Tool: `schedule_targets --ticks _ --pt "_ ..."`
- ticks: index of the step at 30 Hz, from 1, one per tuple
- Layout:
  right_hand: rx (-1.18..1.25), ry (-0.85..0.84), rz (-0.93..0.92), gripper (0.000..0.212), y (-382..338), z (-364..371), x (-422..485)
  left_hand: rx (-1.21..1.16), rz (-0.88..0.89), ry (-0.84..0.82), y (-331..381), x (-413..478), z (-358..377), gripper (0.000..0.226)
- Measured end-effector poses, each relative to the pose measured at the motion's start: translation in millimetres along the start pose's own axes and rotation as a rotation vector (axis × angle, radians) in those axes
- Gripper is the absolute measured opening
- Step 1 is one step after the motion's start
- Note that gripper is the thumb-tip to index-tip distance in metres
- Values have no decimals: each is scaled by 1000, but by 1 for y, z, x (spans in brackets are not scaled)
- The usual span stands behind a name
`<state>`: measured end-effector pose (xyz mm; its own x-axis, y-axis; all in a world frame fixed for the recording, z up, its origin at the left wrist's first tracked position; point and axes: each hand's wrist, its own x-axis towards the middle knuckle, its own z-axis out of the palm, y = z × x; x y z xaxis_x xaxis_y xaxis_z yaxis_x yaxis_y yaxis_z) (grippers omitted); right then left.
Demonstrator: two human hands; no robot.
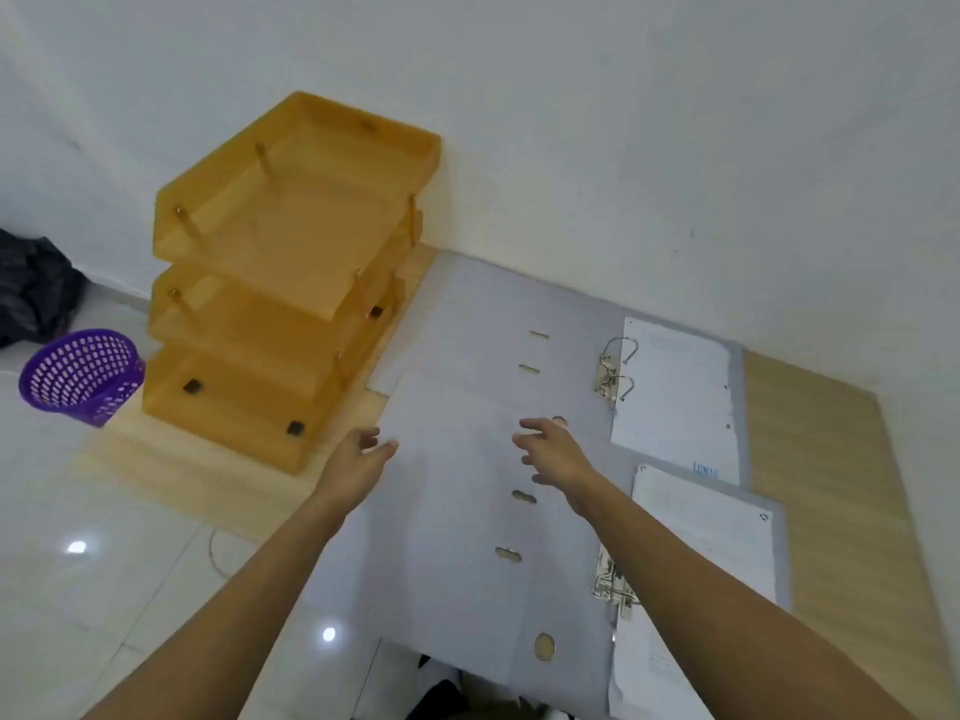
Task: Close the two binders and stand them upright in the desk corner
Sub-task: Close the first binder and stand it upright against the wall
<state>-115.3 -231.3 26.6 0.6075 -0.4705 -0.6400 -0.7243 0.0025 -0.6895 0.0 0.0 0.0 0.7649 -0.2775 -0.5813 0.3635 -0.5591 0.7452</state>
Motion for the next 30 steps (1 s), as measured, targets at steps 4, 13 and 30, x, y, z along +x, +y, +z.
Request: schedule_targets --ticks 4,13,30 --pt "-56 -35 2 51 6 19 2 56 -88 84 -27 10 1 83" --pt "-115 -108 -9 56 37 45 -7 182 -88 117 -35 23 -6 88" --pt "112 -133 -327 120 -9 4 -76 -405 62 -606 114 -86 60 60"
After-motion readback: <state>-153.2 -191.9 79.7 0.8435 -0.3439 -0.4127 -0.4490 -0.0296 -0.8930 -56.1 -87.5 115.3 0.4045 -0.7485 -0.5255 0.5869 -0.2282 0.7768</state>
